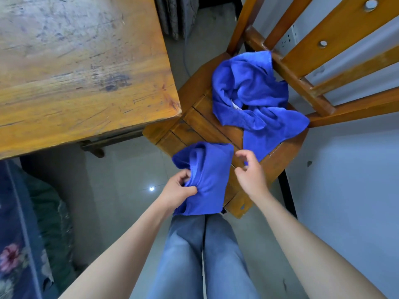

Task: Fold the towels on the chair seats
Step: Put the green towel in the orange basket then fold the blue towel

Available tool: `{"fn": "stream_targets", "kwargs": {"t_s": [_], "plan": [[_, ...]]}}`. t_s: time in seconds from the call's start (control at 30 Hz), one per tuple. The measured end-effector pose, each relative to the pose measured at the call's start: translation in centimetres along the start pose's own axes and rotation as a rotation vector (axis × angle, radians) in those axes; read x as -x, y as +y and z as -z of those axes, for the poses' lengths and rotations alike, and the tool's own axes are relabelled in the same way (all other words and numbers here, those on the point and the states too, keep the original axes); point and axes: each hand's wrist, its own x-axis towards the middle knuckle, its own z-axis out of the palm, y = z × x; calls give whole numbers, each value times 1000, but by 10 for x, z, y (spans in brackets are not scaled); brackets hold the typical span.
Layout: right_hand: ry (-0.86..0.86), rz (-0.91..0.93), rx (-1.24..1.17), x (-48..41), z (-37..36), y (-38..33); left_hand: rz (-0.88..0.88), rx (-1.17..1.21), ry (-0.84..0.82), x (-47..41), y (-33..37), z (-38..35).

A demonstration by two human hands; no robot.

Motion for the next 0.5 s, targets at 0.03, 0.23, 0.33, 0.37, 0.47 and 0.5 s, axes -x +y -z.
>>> {"fn": "stream_targets", "kwargs": {"t_s": [0.03,0.23,0.33,0.37,0.47,0.5], "plan": [[12,41,29,-5,12,1,-7,20,-75,-1,2,-3],[-193,72,462,-30,42,16,204,183,143,-25,-1,-13],[-257,106,685,-37,33,24,275,-105,452,-33,-6,-5],[-248,110,701,-40,30,24,255,-186,494,-35,-9,-2],[-204,97,716,-51,27,21,98,-435,535,-43,-6,2],[-207,92,722,-54,27,22,24,-502,513,-47,0,2]]}}
